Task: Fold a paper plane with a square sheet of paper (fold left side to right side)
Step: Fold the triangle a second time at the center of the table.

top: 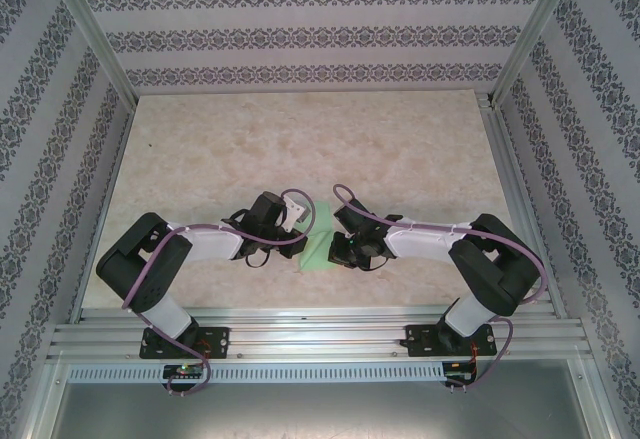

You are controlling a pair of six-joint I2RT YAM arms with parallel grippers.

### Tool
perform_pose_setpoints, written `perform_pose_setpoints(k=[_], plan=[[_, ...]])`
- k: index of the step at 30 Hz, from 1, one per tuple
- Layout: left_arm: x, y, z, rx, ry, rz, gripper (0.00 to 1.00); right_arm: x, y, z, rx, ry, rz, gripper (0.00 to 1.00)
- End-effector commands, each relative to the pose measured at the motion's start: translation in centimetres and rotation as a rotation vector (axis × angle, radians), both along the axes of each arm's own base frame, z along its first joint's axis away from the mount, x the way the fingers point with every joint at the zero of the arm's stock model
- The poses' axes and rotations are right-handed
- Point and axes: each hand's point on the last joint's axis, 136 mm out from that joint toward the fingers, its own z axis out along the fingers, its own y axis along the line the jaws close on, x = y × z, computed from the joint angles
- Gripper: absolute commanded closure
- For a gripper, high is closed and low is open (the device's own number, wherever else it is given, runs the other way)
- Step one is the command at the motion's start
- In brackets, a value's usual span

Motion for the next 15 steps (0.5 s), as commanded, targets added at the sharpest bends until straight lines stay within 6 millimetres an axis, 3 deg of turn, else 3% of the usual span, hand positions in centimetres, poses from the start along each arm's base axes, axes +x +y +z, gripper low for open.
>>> perform_pose_setpoints(k=[1,15], plan=[[0.75,0.31,0.87,-0.002,-0.037,0.001,0.91,-1.57,-1.24,-2.07,-0.087,0.058,0.028,0.88],[0.69,1.08,0.97,0.023,-0.051,0.016,0.94,-1.65,-1.14,-2.18,-0.091,0.065,0.036,0.88]])
